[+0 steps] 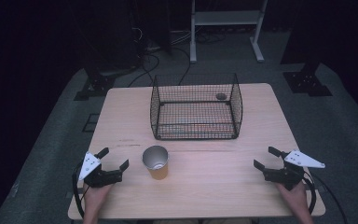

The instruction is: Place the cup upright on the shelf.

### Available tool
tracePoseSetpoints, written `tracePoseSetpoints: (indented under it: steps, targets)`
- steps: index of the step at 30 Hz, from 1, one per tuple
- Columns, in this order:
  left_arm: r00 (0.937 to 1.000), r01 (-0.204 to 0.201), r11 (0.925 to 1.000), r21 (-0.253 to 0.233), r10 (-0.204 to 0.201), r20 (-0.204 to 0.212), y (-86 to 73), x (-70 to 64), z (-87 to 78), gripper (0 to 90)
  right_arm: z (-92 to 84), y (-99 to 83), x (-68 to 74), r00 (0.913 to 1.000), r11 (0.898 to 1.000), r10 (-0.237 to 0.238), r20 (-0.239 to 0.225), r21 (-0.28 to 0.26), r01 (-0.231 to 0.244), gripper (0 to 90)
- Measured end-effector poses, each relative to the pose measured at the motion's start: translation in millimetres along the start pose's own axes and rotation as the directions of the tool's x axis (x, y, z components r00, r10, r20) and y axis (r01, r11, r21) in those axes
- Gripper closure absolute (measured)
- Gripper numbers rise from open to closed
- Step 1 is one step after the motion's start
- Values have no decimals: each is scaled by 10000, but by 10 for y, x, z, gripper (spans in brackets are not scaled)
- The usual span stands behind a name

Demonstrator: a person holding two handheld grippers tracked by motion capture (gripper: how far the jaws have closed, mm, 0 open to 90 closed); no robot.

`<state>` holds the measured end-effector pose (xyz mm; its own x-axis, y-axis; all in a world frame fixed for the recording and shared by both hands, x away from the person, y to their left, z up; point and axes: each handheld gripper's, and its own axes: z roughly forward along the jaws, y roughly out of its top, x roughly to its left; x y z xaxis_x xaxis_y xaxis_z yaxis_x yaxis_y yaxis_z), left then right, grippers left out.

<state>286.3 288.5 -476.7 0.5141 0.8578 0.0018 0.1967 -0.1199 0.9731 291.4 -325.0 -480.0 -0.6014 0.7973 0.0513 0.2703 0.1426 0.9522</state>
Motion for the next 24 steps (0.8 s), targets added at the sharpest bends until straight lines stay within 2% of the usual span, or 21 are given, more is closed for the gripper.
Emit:
tracePoseSetpoints:
  steps: [6, 16, 24]
  targets:
    - [9995, -215, 9998, -45, 217, 247, 22, -67, 11, 25, 0, 0, 3, 10000, 10000, -12, 17, 7, 12, 136]
    - [9984, -133, 9998, -143, 141, 555, 4, -117, -21, 25, 4, 2, 7, 10000, 10000, -40, 2, 68, 40, 136]
    - [9942, -199, 9997, -169, 215, 1050, -12, -237, -46, 22, 7, 3, 9, 10000, 9999, -64, 3, 83, 64, 136]
